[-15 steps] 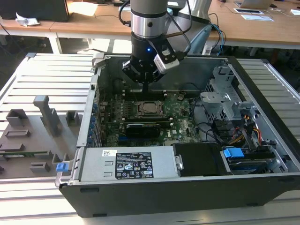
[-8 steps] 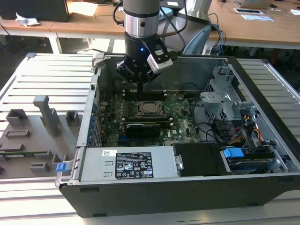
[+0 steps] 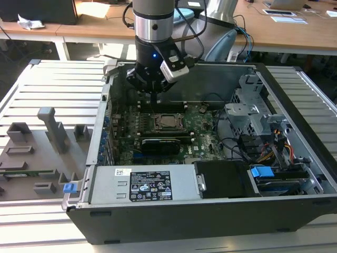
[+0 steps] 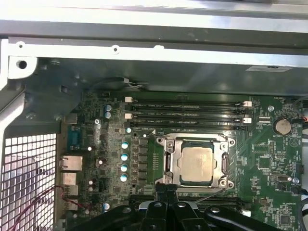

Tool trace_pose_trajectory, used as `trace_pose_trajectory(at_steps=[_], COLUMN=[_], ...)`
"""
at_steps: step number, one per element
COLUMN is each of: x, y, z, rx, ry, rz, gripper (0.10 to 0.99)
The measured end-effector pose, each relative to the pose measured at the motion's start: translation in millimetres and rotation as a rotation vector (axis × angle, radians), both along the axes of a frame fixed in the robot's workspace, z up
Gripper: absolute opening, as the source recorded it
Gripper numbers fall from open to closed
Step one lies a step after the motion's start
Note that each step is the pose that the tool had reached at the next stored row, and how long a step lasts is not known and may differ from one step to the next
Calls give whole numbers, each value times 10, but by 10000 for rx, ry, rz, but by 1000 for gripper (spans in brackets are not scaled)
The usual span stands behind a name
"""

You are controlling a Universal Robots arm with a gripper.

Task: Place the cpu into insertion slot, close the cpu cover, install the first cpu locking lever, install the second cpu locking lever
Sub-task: 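Install the first cpu locking lever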

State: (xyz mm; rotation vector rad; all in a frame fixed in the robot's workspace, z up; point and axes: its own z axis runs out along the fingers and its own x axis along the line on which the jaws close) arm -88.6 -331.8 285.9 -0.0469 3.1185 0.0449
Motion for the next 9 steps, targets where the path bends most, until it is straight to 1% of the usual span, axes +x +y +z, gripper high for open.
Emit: trace_pose_trajectory(at_steps=[9], x=[-151], y=[0], z=[-1], rx=[-1], ry=[0], rz=[0], gripper=[106])
